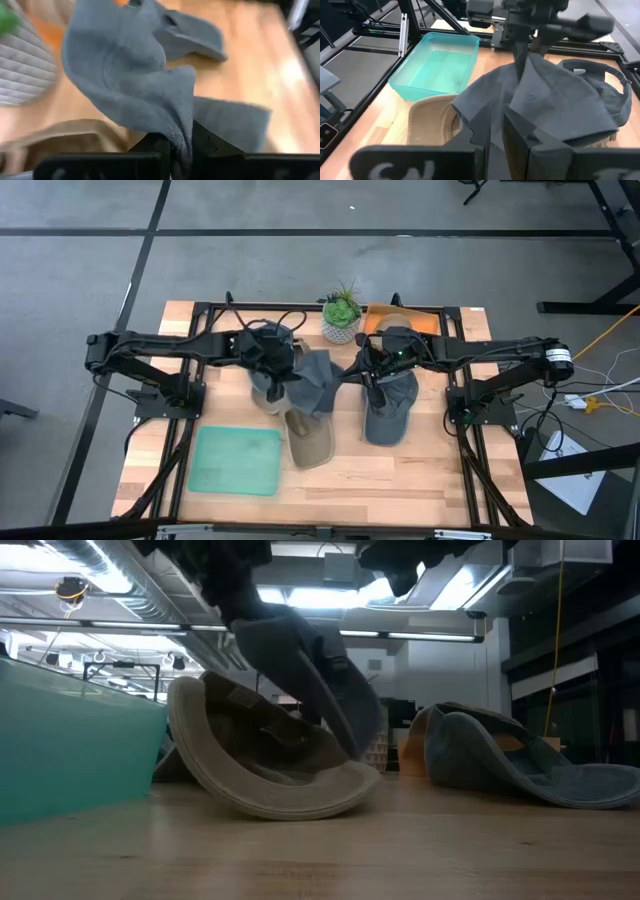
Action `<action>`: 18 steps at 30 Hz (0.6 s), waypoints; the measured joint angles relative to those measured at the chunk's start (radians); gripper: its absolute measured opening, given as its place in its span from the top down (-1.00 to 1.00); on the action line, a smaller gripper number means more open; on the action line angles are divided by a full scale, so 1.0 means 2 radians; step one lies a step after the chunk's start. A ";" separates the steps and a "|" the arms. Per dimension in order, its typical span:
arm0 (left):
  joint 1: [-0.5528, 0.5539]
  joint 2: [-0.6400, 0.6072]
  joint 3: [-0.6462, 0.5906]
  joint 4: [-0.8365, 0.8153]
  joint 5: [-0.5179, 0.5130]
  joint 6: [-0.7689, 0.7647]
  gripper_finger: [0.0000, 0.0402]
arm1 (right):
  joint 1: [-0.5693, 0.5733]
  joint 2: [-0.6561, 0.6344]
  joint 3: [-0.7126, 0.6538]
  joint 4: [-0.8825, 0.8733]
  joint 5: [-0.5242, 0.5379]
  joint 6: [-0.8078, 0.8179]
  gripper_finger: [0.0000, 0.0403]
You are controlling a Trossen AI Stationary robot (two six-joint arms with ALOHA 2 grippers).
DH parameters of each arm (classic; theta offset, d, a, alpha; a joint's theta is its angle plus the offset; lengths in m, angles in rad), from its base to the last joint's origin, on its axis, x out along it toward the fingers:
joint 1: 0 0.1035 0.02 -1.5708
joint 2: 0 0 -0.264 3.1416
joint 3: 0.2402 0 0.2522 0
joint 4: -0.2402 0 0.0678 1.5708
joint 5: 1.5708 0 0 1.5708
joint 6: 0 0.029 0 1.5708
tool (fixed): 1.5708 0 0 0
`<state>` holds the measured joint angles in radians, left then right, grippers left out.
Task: Pick & Place hat
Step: Put the bottom left blue cap into the green bin
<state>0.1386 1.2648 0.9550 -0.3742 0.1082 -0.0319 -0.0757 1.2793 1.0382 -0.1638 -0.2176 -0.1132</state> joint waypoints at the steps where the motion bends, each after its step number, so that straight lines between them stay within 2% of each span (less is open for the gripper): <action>1: -0.003 0.000 0.007 -0.012 -0.016 0.014 0.92 | 0.000 0.000 0.000 0.000 0.000 0.000 0.78; 11: -0.066 0.000 0.060 -0.086 -0.163 0.181 0.92 | 0.000 0.000 0.000 -0.004 0.000 -0.009 0.78; 18: -0.126 -0.007 0.072 -0.092 -0.275 0.257 0.90 | 0.000 0.000 0.000 -0.014 0.017 -0.014 0.78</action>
<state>-0.1130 1.2509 1.0992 -0.5581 -0.4415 0.4818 -0.0757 1.2793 1.0382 -0.1913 -0.1831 -0.1417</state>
